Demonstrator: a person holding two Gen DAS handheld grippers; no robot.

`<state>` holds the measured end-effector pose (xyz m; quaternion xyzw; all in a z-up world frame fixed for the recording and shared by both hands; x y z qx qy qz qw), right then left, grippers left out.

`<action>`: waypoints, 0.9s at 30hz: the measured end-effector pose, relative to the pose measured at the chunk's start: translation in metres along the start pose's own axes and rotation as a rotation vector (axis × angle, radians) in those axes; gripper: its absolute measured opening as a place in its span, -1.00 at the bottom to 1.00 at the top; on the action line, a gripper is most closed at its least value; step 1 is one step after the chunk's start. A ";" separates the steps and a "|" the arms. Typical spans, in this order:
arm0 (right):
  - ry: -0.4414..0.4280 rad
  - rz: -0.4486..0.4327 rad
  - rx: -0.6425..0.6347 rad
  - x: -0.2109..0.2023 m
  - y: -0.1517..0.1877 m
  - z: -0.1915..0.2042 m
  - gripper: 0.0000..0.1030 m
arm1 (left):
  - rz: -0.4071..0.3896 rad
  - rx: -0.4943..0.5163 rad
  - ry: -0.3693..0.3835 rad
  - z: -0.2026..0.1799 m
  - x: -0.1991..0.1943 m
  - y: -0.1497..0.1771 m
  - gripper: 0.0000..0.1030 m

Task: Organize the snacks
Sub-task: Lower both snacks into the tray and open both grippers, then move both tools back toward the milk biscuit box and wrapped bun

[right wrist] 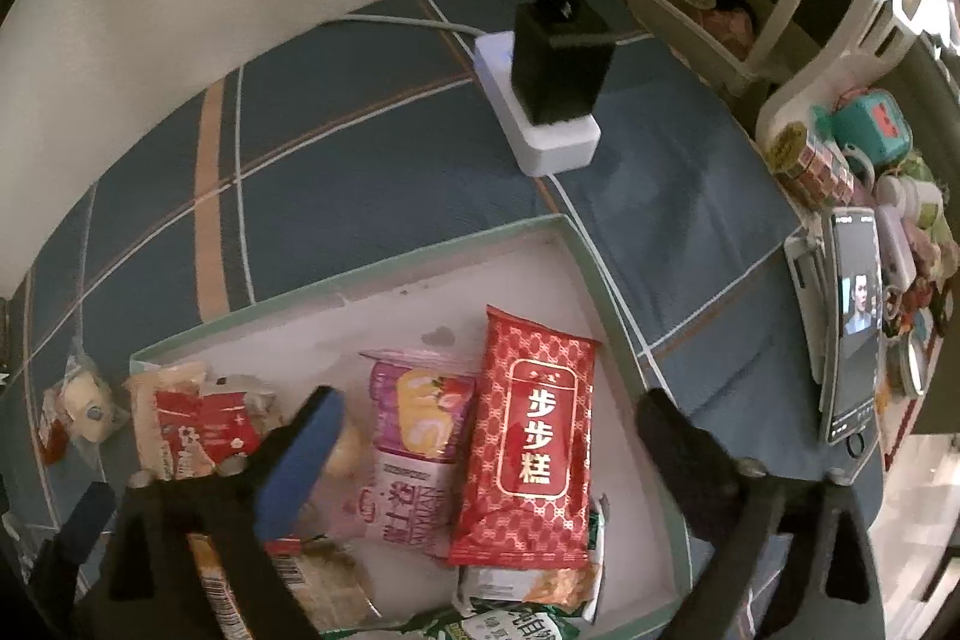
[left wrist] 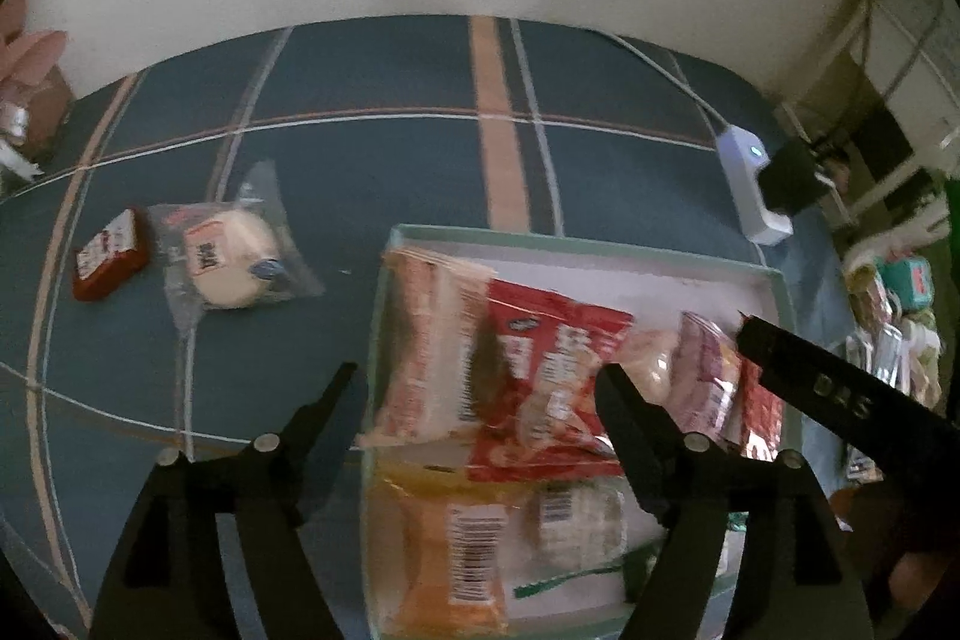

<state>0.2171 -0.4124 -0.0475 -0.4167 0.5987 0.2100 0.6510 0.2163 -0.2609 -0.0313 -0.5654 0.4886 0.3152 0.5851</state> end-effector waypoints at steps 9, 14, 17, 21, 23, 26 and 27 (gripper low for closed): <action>-0.011 -0.020 -0.069 -0.008 0.004 0.025 1.00 | -0.017 -0.141 -0.109 0.061 -0.005 -0.004 0.78; -0.028 -0.025 -0.113 -0.013 0.010 0.046 1.00 | -0.024 -0.239 -0.139 0.098 -0.007 -0.002 0.92; -0.040 -0.027 -0.142 -0.015 0.014 0.060 1.00 | -0.028 -0.279 -0.147 0.116 -0.008 0.000 0.95; -0.063 -0.030 -0.177 -0.019 0.023 0.081 1.00 | -0.034 -0.303 -0.181 0.138 -0.011 0.003 0.96; -0.073 -0.033 -0.197 -0.022 0.027 0.092 1.00 | -0.036 -0.308 -0.208 0.152 -0.012 0.004 0.97; -0.080 -0.036 -0.222 -0.025 0.033 0.106 1.00 | -0.038 -0.315 -0.250 0.171 -0.016 0.008 0.97; -0.085 -0.036 -0.232 -0.026 0.035 0.112 1.00 | -0.038 -0.320 -0.262 0.177 -0.017 0.009 0.97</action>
Point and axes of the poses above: each gripper's, at about its wrist camera, not at the fingertips, and x roughly the way its jaws point, z to its left, y to its underside, the point moved 10 cm from there along x, roughly the way its jaws point, and after that the axes turned 6 degrees about x, right-handed, at the moved point
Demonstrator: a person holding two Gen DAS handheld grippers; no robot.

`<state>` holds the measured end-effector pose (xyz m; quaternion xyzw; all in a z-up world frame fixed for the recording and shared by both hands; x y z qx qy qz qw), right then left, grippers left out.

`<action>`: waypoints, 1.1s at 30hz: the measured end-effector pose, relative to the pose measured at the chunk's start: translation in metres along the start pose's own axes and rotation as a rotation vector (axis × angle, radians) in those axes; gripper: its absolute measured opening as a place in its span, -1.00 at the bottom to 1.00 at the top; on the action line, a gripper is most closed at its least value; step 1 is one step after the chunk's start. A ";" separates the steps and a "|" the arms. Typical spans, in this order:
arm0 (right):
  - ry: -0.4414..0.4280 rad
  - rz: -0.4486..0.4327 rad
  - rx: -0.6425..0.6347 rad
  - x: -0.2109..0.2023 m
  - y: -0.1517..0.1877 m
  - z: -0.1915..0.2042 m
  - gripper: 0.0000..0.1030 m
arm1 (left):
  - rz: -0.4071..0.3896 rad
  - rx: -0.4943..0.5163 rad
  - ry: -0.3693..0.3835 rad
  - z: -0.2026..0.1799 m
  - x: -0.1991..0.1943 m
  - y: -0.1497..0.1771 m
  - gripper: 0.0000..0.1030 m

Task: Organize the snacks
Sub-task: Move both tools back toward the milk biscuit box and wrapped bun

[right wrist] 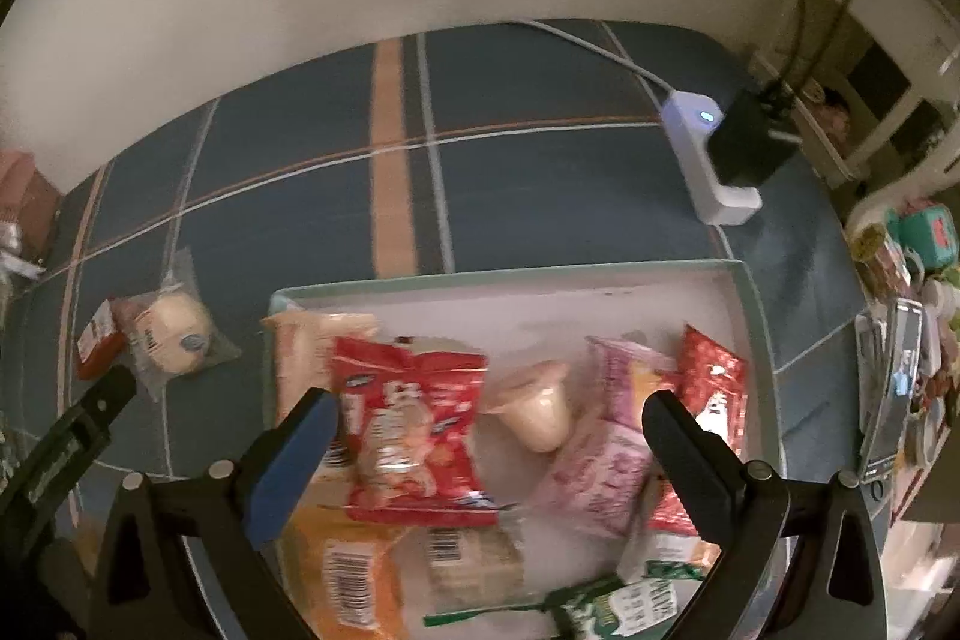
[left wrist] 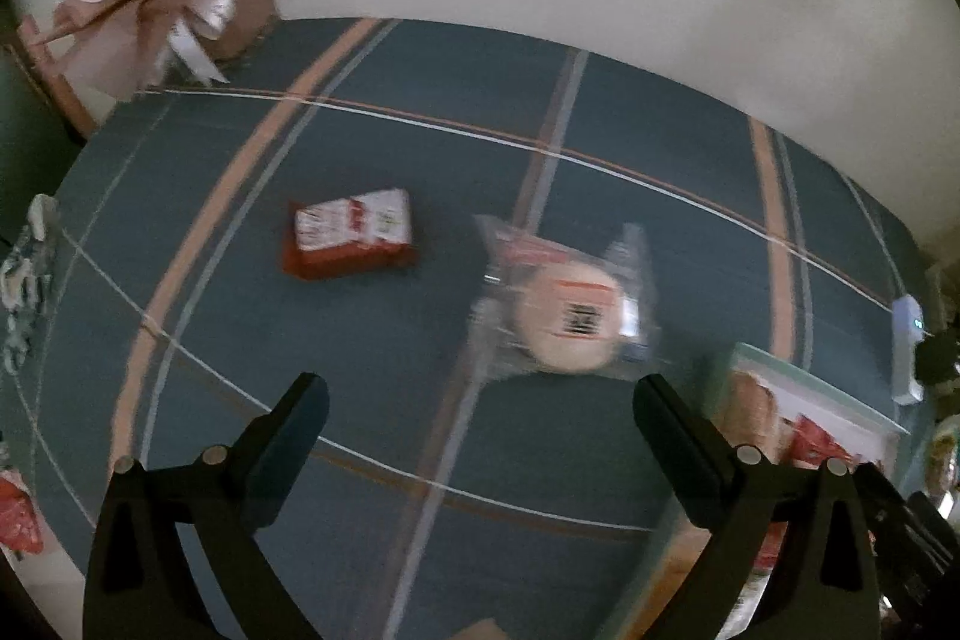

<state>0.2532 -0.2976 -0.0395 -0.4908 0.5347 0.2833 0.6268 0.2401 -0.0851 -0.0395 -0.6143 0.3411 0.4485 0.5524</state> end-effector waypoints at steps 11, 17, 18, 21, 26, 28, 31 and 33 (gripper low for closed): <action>-0.047 0.003 -0.060 -0.006 0.007 0.055 1.00 | -0.004 -0.069 -0.087 0.068 0.002 -0.008 0.97; -0.068 0.005 -0.091 -0.006 0.015 0.082 1.00 | -0.015 -0.087 -0.096 0.093 0.001 -0.013 0.97; -0.072 0.007 -0.097 -0.006 0.017 0.086 1.00 | -0.016 -0.091 -0.097 0.098 0.001 -0.014 0.97; -0.095 0.006 -0.103 -0.004 0.020 0.101 1.00 | -0.015 -0.114 -0.093 0.112 0.004 -0.017 0.97; -0.135 -0.005 -0.103 -0.001 0.021 0.123 1.00 | -0.017 -0.145 -0.097 0.134 0.010 -0.022 0.97; -0.143 -0.015 -0.098 0.001 0.020 0.129 1.00 | -0.019 -0.157 -0.091 0.138 0.013 -0.024 0.97; -0.165 -0.042 -0.090 0.001 0.016 0.141 1.00 | -0.015 -0.173 -0.077 0.139 0.022 -0.026 0.97; -0.184 -0.060 -0.095 0.002 0.012 0.149 1.00 | -0.012 -0.164 -0.066 0.134 0.027 -0.028 0.97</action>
Point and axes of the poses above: each gripper's, at about its wrist camera, not at the fingertips, and x roughly the way its jaws point, z to its left, y to its underside, the point moved 10 cm from there along x, roughly the way its jaws point, and after that the axes turned 6 degrees about x, right-handed, at the moved point
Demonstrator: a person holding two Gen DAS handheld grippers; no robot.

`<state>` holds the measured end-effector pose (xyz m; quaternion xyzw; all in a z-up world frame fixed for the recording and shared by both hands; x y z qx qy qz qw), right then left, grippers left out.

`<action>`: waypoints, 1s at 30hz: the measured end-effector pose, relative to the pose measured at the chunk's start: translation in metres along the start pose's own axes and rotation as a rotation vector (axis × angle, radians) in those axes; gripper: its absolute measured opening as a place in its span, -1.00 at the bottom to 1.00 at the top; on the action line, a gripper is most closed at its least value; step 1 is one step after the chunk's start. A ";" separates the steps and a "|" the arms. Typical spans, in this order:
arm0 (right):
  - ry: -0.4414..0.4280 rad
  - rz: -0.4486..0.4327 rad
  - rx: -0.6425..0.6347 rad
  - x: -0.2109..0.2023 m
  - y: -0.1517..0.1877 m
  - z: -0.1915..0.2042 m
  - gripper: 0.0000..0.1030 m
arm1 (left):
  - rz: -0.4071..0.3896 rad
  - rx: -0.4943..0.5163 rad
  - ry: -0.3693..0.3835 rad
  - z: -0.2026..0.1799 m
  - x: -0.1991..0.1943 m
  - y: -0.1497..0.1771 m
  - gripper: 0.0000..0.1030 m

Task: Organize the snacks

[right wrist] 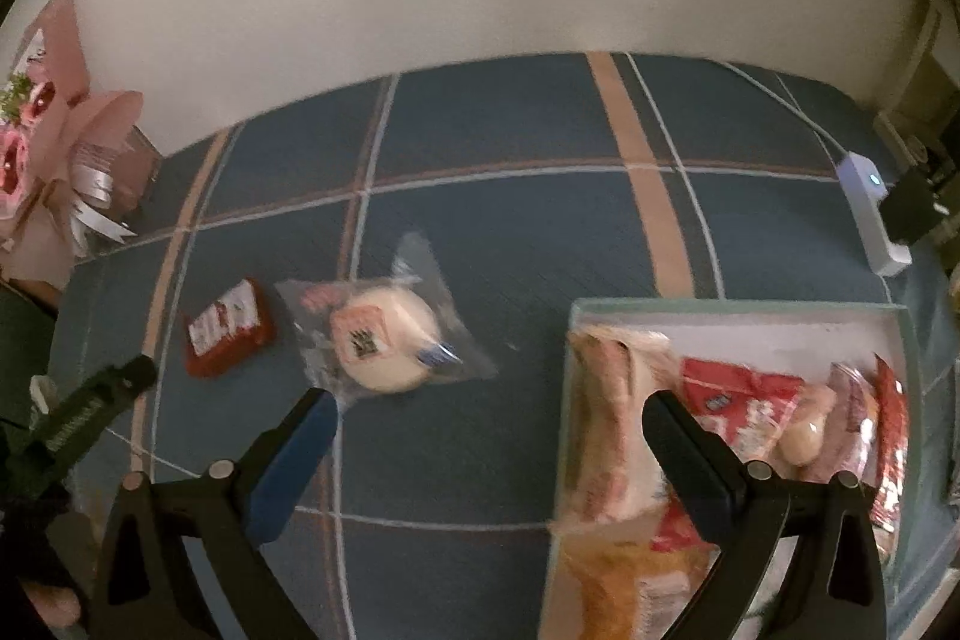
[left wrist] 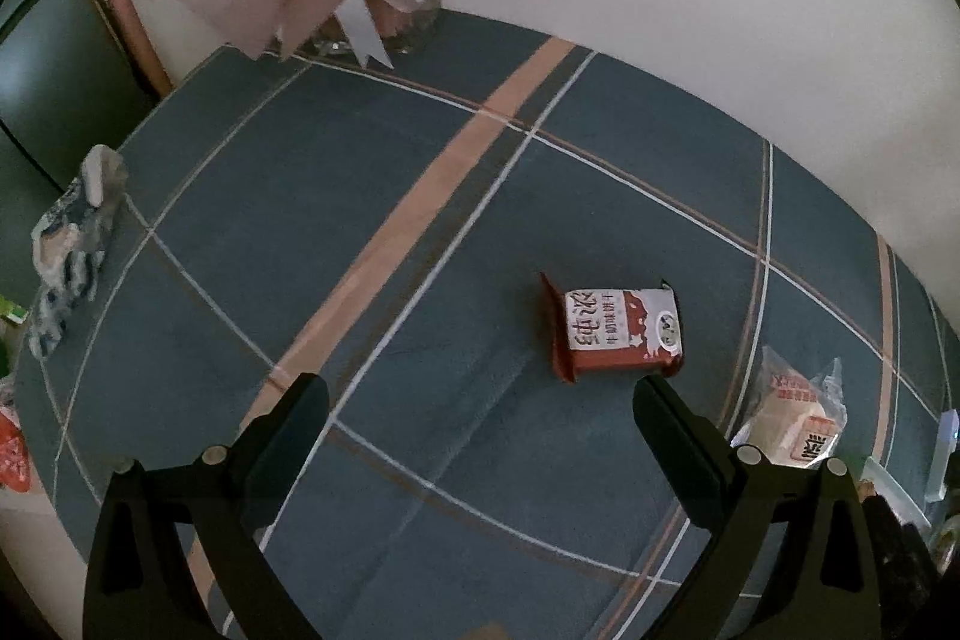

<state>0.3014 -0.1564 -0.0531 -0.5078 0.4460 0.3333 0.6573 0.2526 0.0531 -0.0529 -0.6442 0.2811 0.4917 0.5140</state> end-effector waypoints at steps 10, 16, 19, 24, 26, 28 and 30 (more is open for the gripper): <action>-0.027 -0.019 -0.048 0.030 -0.009 0.028 1.00 | -0.015 0.035 0.123 -0.036 0.014 -0.011 0.97; -0.042 -0.021 -0.088 0.048 -0.012 0.045 1.00 | 0.001 0.046 0.157 -0.047 0.030 -0.014 0.97; -0.041 -0.020 -0.120 0.057 -0.013 0.054 1.00 | 0.009 0.053 0.176 -0.054 0.037 -0.016 0.97; -0.015 -0.022 -0.133 0.074 -0.016 0.055 1.00 | 0.006 0.103 0.172 -0.070 0.046 -0.020 0.96; -0.008 -0.024 -0.131 0.079 -0.017 0.054 1.00 | 0.011 0.111 0.175 -0.076 0.051 -0.020 0.96; -0.011 -0.025 -0.131 0.082 -0.017 0.055 1.00 | 0.014 0.110 0.170 -0.077 0.055 -0.019 0.96; -0.011 -0.030 -0.137 0.082 -0.017 0.055 0.99 | 0.014 0.106 0.163 -0.077 0.059 -0.019 0.84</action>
Point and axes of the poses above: each gripper's, at about its wrist camera, not at the fingertips, and x roughly the way its jaws point, z to its left, y to its underside, the point moved 10 cm from there along x, roughly the way its jaws point, and after that the axes turned 6 degrees about x, right-handed, at the moved point
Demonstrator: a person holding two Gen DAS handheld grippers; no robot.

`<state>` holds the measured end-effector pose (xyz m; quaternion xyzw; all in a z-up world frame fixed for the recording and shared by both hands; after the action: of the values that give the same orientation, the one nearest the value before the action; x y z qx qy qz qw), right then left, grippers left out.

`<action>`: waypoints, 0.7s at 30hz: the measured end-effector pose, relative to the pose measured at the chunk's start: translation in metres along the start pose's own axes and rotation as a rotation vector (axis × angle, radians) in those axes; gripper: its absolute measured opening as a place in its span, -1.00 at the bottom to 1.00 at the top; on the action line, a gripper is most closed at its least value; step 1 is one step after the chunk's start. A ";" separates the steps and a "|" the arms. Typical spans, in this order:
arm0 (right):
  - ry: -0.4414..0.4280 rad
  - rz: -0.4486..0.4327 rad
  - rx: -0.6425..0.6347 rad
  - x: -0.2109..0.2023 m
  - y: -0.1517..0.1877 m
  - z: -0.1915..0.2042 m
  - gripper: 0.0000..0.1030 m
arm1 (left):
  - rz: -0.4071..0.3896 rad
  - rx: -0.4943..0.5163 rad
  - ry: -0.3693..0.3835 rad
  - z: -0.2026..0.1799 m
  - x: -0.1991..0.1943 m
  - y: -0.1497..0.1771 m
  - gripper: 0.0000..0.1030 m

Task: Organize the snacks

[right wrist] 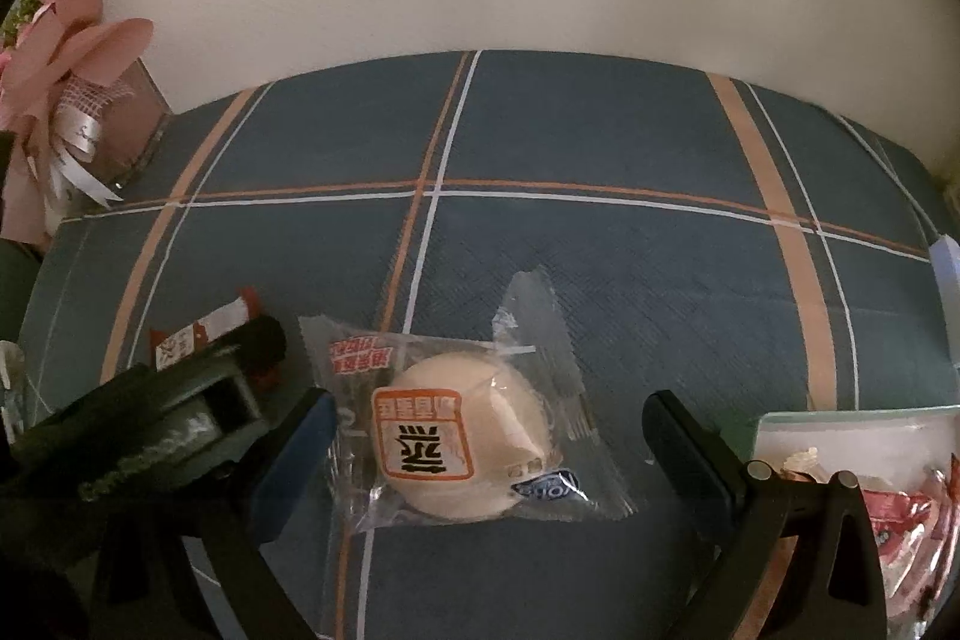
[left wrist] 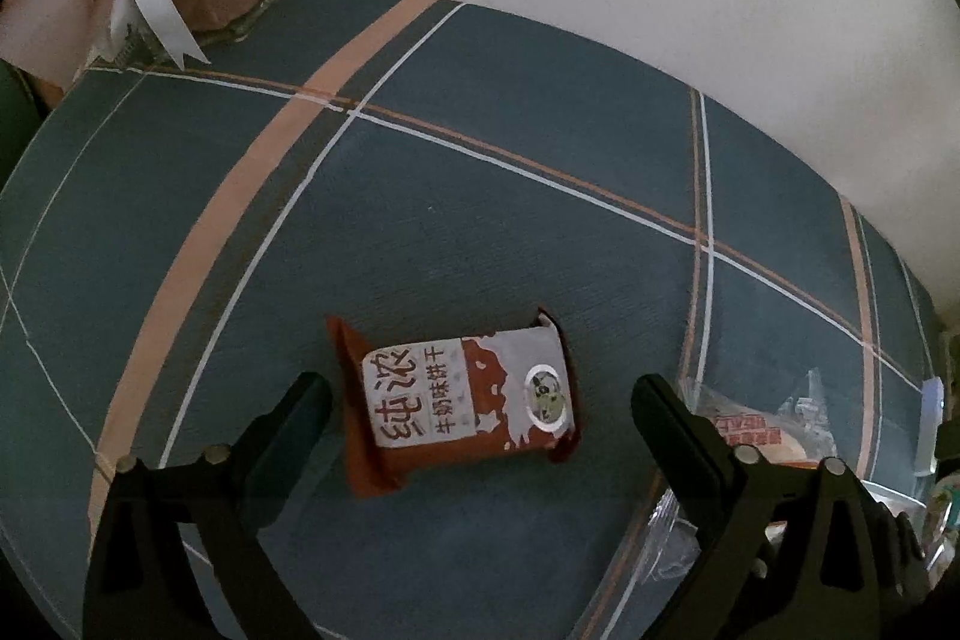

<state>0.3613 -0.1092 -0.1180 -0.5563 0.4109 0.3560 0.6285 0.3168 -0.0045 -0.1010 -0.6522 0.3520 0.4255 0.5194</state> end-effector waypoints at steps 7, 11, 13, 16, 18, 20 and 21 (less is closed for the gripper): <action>-0.019 -0.008 -0.022 0.000 0.003 0.009 0.64 | -0.016 -0.026 -0.003 0.005 0.002 0.001 0.24; -0.037 -0.016 -0.021 -0.004 0.003 0.011 0.35 | -0.028 -0.034 -0.004 0.005 0.000 0.004 0.22; -0.043 -0.017 -0.019 -0.005 0.003 0.011 0.31 | -0.031 -0.042 -0.001 0.005 -0.001 0.007 0.21; -0.053 -0.015 -0.010 -0.006 0.002 0.009 0.27 | -0.033 -0.056 0.009 0.006 -0.005 0.009 0.21; -0.057 -0.013 -0.005 -0.009 0.002 0.008 0.27 | -0.034 -0.058 0.012 0.004 -0.005 0.008 0.20; -0.057 -0.015 -0.006 -0.014 0.003 0.008 0.27 | -0.034 -0.064 0.014 0.005 -0.008 0.007 0.20; -0.055 -0.015 -0.007 -0.016 0.003 0.008 0.27 | -0.034 -0.069 0.017 0.005 -0.011 0.008 0.20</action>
<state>0.3530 -0.1010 -0.1042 -0.5516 0.3879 0.3680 0.6402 0.3043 -0.0008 -0.0943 -0.6792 0.3306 0.4229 0.5005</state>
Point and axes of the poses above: each gripper's, at about its wrist camera, not at the fingertips, and x roughly the way its jaws point, z to its left, y to its underside, the point moved 10 cm from there along x, roughly the way its jaws point, and after that the axes turned 6 degrees about x, right-handed, at the moved point
